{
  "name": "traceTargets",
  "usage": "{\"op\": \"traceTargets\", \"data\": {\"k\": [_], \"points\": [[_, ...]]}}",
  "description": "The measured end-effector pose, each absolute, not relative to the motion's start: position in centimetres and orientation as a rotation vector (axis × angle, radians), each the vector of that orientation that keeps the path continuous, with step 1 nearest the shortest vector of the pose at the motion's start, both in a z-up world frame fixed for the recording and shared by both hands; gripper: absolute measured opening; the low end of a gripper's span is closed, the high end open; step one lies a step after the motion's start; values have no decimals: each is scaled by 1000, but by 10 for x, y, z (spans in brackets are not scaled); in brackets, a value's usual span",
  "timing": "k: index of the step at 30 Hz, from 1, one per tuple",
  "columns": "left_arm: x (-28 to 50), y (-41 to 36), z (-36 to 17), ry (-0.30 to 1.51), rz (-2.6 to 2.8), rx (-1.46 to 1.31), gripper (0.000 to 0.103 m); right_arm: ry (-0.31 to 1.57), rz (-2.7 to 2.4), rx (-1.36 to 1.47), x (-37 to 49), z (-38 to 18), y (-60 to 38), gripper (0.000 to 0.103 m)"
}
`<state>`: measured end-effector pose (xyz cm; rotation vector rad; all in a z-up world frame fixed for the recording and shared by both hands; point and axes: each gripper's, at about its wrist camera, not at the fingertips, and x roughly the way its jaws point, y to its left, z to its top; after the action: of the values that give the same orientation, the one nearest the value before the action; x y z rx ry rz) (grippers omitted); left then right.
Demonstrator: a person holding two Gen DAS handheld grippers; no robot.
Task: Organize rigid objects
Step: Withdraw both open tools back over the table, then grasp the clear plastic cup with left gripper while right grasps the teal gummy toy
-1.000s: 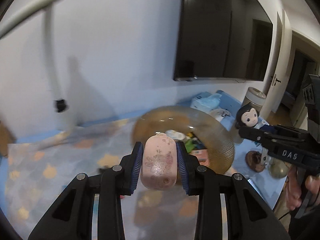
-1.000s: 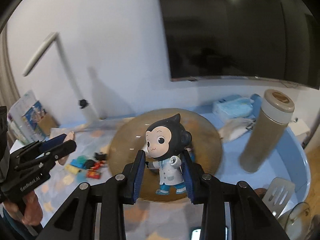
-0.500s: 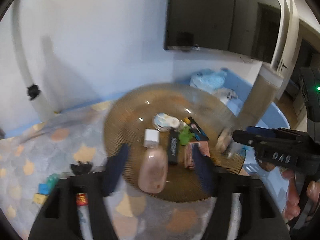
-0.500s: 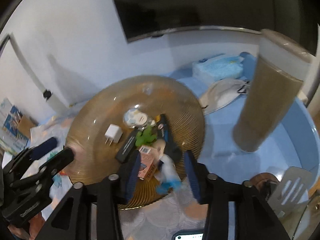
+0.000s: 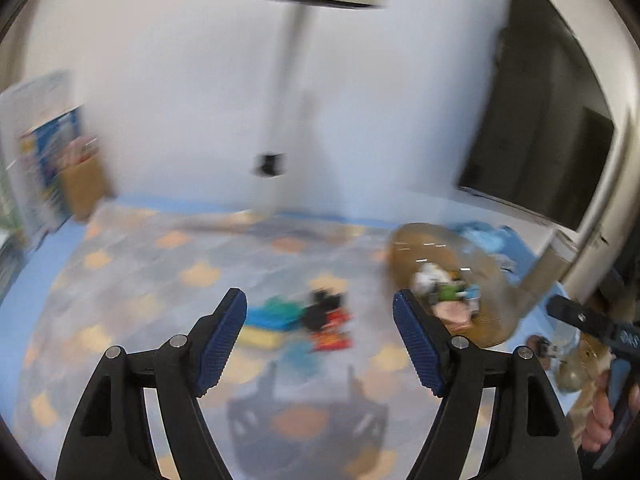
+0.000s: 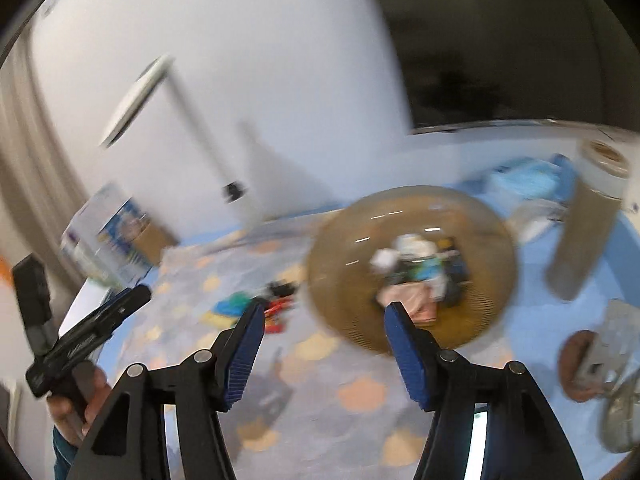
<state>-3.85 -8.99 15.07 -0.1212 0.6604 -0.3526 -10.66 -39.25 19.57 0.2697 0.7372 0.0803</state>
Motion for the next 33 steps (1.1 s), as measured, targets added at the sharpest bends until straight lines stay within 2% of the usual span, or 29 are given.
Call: {"op": "traceTargets", "data": {"k": [4,9,15,27,30,33], "points": [[-38,-49,111,712,-240,-129,74,781,127,211,-98,160,-341,70],[-28,-24,45,803,-134,-69,74,843,149,73,-84,86,-300,70],[-28,-13,19,830,-127,-76,74,895,165,93,-76,39,-302,70],[-24,-19,22,861,-185,-89,74,914,185,137,-71,42,-306,70],[-15,-22,34,873,-232,-135,74,956,273,186,-58,55,-294,70],[8,-34,41,902,-234,-138,74,956,286,105,-39,70,-271,70]]}}
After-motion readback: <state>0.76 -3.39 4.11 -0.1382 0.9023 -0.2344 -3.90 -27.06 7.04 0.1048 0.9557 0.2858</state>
